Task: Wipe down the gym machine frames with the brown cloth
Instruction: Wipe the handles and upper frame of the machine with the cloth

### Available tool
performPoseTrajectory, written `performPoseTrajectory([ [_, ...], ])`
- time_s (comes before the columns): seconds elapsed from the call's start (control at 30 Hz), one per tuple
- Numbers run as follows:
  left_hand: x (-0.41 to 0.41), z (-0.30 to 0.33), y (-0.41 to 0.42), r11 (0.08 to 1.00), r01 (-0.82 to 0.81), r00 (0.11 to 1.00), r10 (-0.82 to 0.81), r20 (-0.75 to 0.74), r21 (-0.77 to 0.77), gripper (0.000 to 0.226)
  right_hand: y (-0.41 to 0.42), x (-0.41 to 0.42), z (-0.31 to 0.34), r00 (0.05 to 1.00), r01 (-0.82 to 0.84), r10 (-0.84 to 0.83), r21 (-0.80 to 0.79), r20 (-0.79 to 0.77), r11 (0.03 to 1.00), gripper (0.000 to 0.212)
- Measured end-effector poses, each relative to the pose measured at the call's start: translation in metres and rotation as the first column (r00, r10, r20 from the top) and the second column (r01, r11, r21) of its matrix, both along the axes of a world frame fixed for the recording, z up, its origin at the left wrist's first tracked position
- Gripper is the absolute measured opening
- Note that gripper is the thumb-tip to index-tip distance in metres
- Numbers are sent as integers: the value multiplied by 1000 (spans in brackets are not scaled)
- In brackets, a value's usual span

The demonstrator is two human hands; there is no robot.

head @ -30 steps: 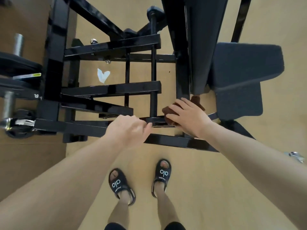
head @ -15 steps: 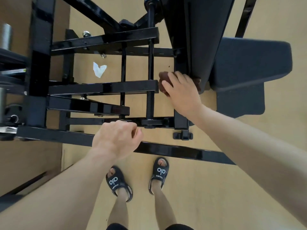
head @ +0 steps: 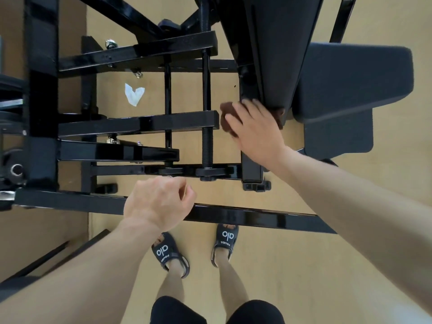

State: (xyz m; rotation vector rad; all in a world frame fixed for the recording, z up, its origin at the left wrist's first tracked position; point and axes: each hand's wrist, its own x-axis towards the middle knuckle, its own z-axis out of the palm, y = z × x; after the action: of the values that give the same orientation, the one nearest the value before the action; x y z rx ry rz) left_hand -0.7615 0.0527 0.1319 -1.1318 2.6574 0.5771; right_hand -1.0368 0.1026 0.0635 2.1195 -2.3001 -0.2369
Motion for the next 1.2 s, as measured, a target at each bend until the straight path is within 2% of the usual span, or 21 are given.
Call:
performPoseTrajectory([
  [0.1, 1, -1, -1, 1000, 2, 1000, -1, 13, -9, 41, -30, 8, 0, 985, 170, -170, -1, -36, 985, 32],
  [0.17, 2, -2, -1, 1000, -1, 1000, 2, 14, -4, 40, -25, 19, -1, 973, 228, -228, 6, -36, 974, 38],
  [0.33, 1, -2, 0, 1000, 2, 1000, -1, 23, -21, 38, 43, 55, 16, 983, 159, -172, 158, 72, 975, 54],
  [0.4, 1, -1, 0, 999, 18, 999, -16, 39, -36, 36, 52, 65, 26, 976, 139, -169, 204, 138, 969, 48],
  [0.47, 0, 1, 0, 999, 26, 998, -24, 51, -32, 34, 43, 64, 34, 941, 206, -236, 141, 245, 968, 40],
  [0.53, -1, 2, 0, 999, 19, 998, -17, 58, -30, 33, 25, 58, 44, 797, 398, -390, 84, 462, 914, 35],
  [0.57, -2, 3, 0, 999, 17, 998, -15, 65, -31, 33, 16, 55, 49, 670, 515, -462, 84, 582, 853, 33],
  [0.63, -3, 4, 0, 1000, 15, 997, -13, 75, -19, 32, 5, 48, 58, 336, 703, -528, 165, 780, 691, 31],
  [0.67, -4, 5, 1, 1000, 10, 997, -9, 75, -7, 31, 4, 44, 60, 236, 750, -529, 193, 815, 633, 30],
  [0.7, -4, 5, 1, 1000, 3, 997, -3, 79, 2, 31, 7, 42, 62, 239, 762, -538, 187, 808, 620, 32],
  [0.73, -4, 6, 0, 1000, -3, 996, 3, 84, 5, 32, 13, 40, 62, 349, 740, -549, 135, 760, 659, 35],
  [0.8, -4, 6, 0, 1000, -7, 996, 6, 85, 8, 33, 32, 41, 56, 656, 596, -540, 76, 527, 799, 43],
  [0.83, -4, 7, 0, 1000, -5, 997, 4, 81, 11, 33, 41, 42, 51, 753, 526, -514, 93, 412, 845, 49],
  [0.87, -4, 7, 0, 1000, -2, 997, 1, 78, 13, 33, 49, 43, 48, 808, 484, -494, 117, 320, 867, 52],
  [1.0, -5, 8, -1, 1000, -5, 994, 3, 106, 22, 33, 60, 46, 42, 934, 345, -352, 95, 63, 934, 53],
  [1.1, -6, 9, 0, 1000, -4, 994, 2, 106, 16, 33, 60, 43, 39, 953, 300, -302, 73, 31, 951, 57],
  [1.2, -7, 10, 0, 1000, 13, 993, -13, 119, 8, 32, 64, 46, 37, 961, 274, -276, 143, -6, 951, 66],
])
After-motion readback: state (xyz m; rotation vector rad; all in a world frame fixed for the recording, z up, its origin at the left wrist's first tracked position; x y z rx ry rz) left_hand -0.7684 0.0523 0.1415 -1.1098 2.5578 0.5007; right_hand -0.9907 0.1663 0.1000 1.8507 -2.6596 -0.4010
